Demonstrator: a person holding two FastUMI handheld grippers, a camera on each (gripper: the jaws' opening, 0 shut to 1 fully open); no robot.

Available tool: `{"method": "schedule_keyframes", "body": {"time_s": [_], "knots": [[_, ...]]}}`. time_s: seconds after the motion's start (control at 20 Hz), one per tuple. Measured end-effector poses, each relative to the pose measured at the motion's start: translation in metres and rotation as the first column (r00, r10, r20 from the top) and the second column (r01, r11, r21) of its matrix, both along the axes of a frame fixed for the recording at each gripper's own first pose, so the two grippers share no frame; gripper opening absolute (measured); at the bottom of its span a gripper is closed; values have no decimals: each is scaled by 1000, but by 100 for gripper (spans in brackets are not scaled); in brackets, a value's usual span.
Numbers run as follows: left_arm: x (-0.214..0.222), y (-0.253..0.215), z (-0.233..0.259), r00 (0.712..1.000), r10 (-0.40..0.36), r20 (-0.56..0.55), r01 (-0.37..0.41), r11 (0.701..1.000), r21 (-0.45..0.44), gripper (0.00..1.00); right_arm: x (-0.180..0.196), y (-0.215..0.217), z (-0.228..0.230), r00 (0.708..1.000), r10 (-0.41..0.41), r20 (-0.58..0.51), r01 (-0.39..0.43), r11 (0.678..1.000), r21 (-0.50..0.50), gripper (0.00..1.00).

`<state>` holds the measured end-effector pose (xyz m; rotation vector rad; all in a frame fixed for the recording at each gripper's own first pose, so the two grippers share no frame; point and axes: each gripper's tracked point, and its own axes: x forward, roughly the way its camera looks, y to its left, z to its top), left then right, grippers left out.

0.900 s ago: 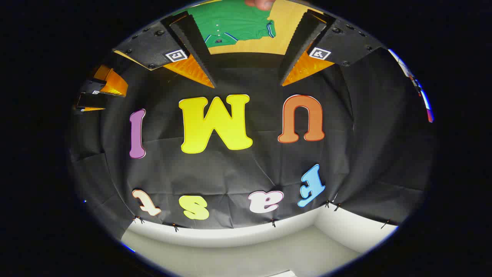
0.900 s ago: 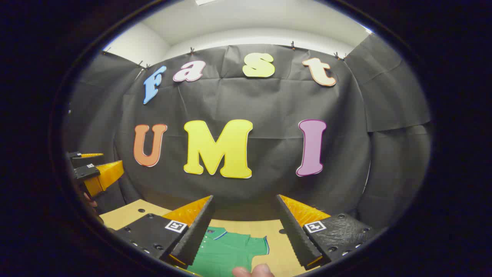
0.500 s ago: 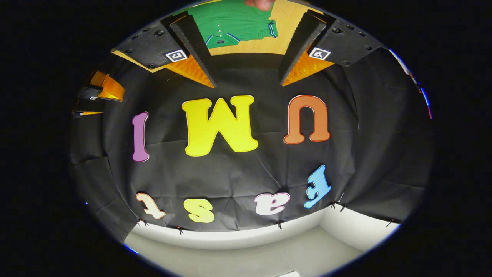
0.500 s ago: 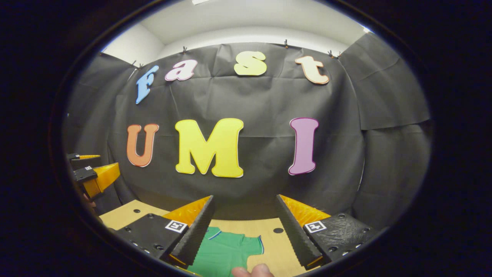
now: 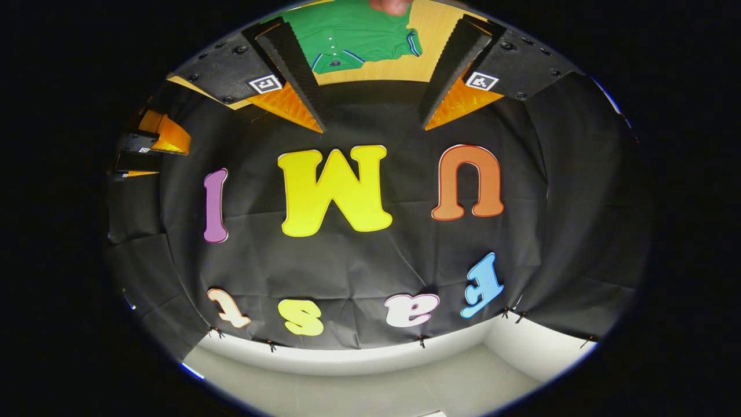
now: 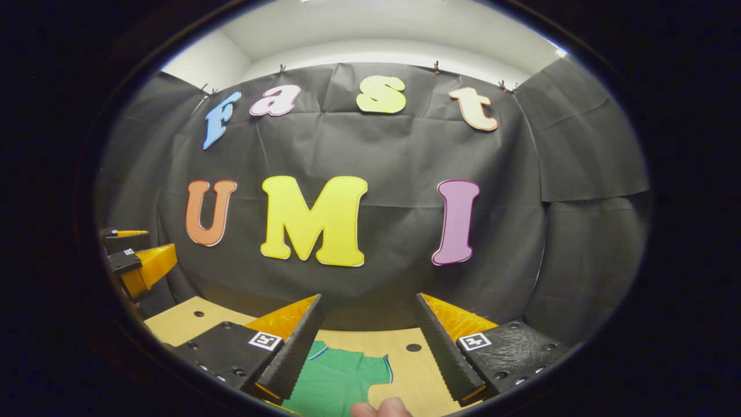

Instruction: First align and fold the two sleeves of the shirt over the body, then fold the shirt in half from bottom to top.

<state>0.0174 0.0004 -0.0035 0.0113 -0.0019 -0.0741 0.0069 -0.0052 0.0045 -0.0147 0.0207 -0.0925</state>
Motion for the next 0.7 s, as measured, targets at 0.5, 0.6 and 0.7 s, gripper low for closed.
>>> {"method": "schedule_keyframes", "body": {"time_s": [0.5, 0.6, 0.7], "knots": [[20, 3, -48, 989, 1, -147, -6, 999, -31, 99, 38, -5, -41, 978, 53, -202, -57, 998, -14, 95], [23, 6, -57, 985, 6, -174, -11, 999, -30, 99, 51, -13, -57, 966, 41, -257, -45, 999, -9, 95], [26, 8, -67, 980, 9, -199, -15, 1000, -25, 99, 64, -20, -78, 945, 32, -326, -35, 999, -3, 96]]}}
